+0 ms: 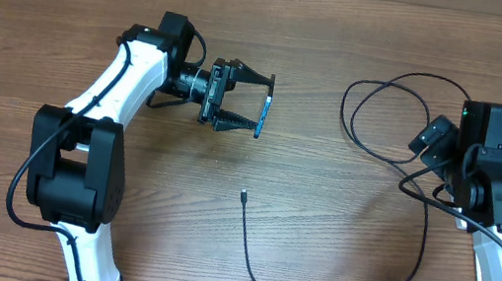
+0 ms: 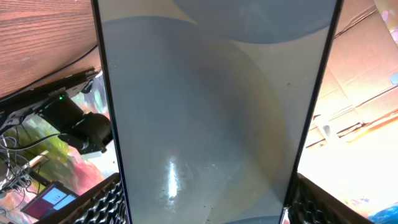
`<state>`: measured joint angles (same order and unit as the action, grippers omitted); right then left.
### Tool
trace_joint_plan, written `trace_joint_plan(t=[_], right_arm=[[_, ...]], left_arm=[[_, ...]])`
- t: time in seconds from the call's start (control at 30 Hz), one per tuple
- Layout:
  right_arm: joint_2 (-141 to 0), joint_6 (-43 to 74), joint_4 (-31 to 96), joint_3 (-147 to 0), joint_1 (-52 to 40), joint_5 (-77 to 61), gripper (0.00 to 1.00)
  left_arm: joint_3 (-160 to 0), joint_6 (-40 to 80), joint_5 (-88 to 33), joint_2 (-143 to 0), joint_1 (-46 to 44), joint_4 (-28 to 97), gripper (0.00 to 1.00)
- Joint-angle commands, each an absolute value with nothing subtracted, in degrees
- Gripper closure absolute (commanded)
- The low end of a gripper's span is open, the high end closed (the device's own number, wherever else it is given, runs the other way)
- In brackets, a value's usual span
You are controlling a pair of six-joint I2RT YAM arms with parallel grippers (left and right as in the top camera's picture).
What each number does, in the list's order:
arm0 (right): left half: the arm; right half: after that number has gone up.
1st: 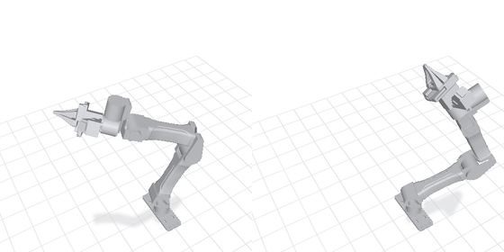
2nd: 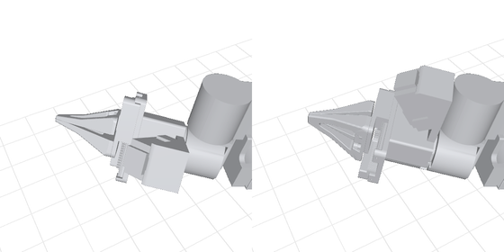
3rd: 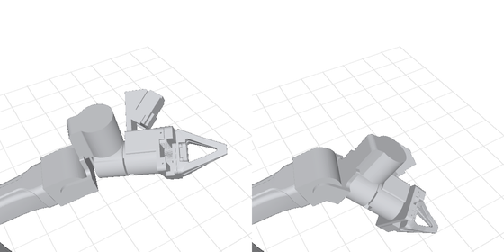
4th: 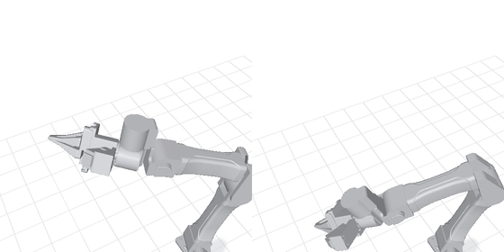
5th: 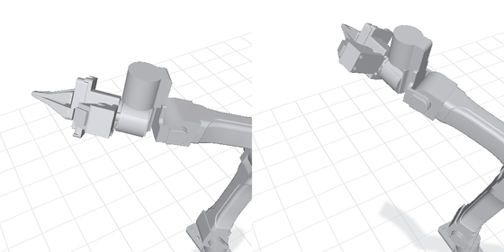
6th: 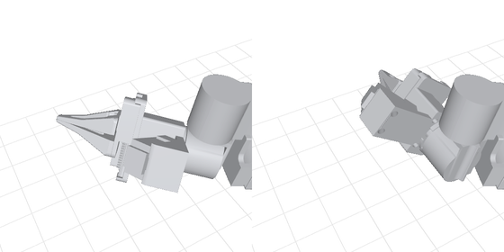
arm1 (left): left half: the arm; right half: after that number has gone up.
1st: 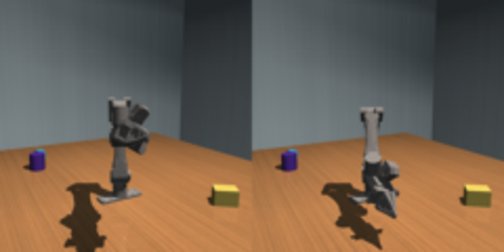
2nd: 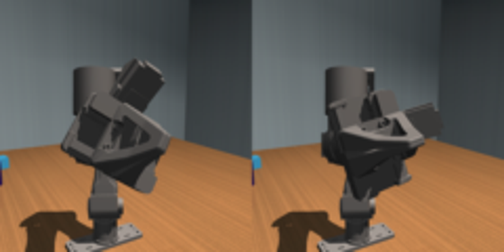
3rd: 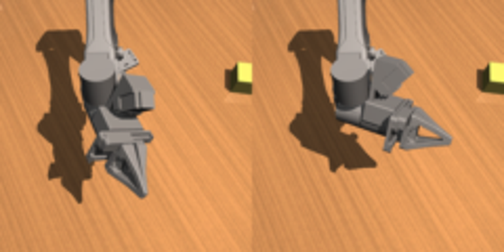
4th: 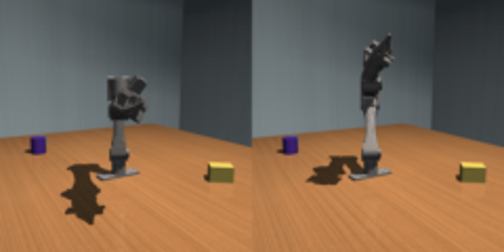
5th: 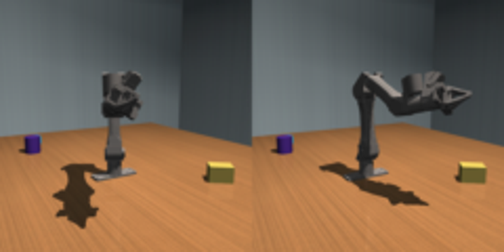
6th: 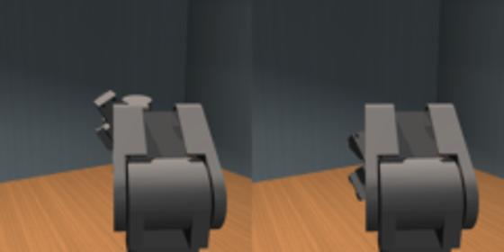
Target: Plug charger to phone and switch on socket
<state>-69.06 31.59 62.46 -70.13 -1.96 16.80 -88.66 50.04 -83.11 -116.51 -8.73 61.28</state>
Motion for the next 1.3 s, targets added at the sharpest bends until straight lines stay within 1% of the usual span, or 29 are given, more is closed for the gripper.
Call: trace_joint_plan(t=[0.0,0.43,0.77,1.1,1.27], right_arm=[[-68.2,32.2,61.8,-71.5,-1.7,16.4,0.0],[-68.2,32.2,59.6,-71.5,-1.8,9.4,0.0],[-68.2,32.2,60.5,-71.5,-1.8,6.2,0.0],[-68.2,32.2,61.0,-71.5,-1.8,-8.0,0.0],[-68.2,32.2,60.9,-71.5,-1.8,-11.3,0.0]], left_arm=[[-90.2,50.2,-85.7,-116.6,-8.6,61.3,0.3],[-90.2,50.3,-87.1,-116.6,-8.6,61.3,0.3],[-90.2,50.4,-87.3,-116.6,-8.6,61.3,0.3],[-90.2,50.4,-87.3,-116.6,-8.6,61.3,0.3],[-90.2,50.4,-87.3,-116.6,-8.6,61.3,0.3]])
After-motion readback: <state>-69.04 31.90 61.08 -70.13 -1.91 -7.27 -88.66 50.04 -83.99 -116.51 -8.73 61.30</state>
